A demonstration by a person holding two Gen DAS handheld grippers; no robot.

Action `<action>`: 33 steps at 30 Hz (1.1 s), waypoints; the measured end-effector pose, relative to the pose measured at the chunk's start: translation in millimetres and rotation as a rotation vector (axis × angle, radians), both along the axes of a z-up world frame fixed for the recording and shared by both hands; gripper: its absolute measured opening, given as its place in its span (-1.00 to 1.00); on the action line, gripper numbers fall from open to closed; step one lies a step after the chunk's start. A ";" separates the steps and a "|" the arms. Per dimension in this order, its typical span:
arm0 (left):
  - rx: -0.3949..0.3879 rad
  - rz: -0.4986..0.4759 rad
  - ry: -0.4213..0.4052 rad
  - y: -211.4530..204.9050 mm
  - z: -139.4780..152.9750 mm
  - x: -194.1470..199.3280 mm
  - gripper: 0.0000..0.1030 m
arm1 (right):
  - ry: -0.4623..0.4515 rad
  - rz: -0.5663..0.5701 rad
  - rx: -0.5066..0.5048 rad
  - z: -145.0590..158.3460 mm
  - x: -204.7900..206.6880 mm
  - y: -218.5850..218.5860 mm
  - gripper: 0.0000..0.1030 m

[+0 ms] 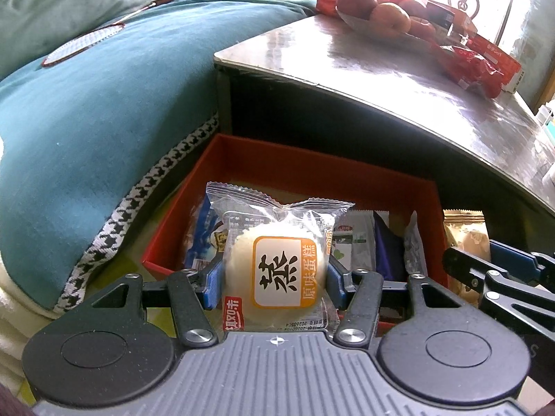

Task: Organize snacks
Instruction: 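Carry the wrapped bun and gold foil packet up over the red box, then lower both snacks into the red box and open both tools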

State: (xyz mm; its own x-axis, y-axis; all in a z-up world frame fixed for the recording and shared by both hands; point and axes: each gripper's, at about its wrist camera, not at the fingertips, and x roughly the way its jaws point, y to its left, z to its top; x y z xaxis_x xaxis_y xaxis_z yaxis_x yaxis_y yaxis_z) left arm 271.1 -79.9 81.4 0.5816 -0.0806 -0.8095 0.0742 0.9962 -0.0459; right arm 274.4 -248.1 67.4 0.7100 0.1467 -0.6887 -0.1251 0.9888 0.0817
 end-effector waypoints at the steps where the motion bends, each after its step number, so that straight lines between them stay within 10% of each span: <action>1: 0.001 -0.001 0.000 -0.1 -0.1 0.3 0.25 | 0.001 0.001 0.000 -0.3 0.9 0.0 -0.16; 33: 0.038 -0.014 0.027 -16.9 -19.1 31.9 0.25 | 0.048 0.016 0.014 -26.6 43.3 5.4 -0.16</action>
